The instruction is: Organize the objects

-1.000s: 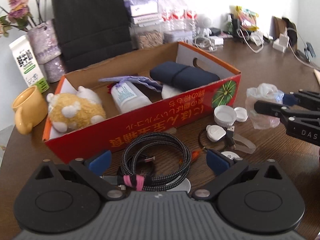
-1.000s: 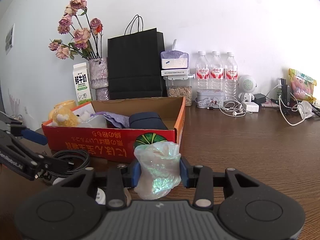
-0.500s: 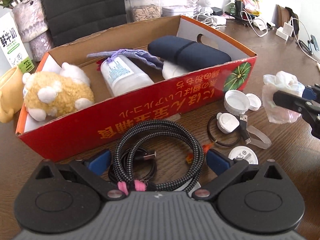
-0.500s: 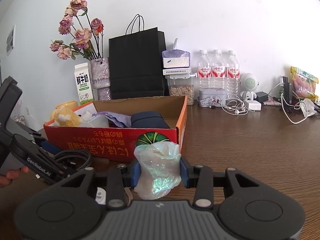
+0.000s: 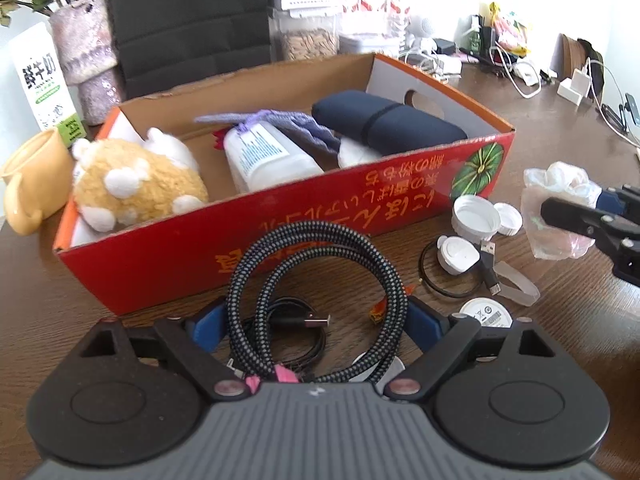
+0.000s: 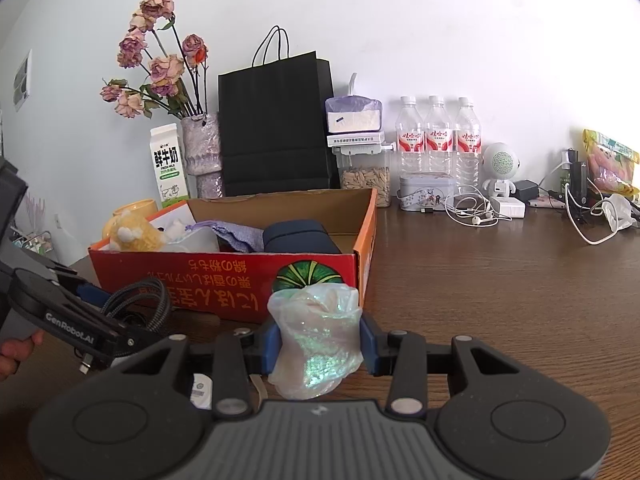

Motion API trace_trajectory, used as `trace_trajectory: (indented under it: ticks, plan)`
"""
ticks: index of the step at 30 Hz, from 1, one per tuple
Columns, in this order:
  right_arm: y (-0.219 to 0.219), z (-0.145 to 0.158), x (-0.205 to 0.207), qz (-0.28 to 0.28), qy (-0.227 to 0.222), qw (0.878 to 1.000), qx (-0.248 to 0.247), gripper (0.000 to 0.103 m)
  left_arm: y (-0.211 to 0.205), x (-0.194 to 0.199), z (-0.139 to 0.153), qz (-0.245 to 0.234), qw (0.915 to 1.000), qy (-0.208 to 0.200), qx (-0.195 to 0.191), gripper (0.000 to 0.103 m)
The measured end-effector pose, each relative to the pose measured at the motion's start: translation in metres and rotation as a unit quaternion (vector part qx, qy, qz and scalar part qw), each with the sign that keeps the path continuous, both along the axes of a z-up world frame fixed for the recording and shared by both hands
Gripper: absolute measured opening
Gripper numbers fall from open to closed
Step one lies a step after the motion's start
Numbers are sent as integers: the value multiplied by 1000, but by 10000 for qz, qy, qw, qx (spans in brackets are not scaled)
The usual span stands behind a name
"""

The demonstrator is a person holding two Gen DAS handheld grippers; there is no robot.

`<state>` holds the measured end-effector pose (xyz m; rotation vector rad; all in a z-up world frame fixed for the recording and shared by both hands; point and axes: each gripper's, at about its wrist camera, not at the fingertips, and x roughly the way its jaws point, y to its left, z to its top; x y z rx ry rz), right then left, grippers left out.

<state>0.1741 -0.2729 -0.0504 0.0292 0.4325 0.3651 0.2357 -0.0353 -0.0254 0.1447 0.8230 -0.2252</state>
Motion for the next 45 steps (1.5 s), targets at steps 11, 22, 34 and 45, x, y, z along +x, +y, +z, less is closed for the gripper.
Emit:
trace_trajectory:
  ticks: [11,22,34,45]
  plan:
    - [0,1,-2,17,-119,9999,11,39,13,-19,20,222,9994,-227,-112,90]
    - [11,17,-11,109,-411,9991,-70,39,26,-37,54,352,9960,-710,-422,89]
    - [57,64,11,488,-844,9947,-311,39,41,-17,99,659,9855,-1313,-847,89]
    - [99,74,75,578,-817,9942,-386,39,50,39,100,856,9808,-1197,-1278,89]
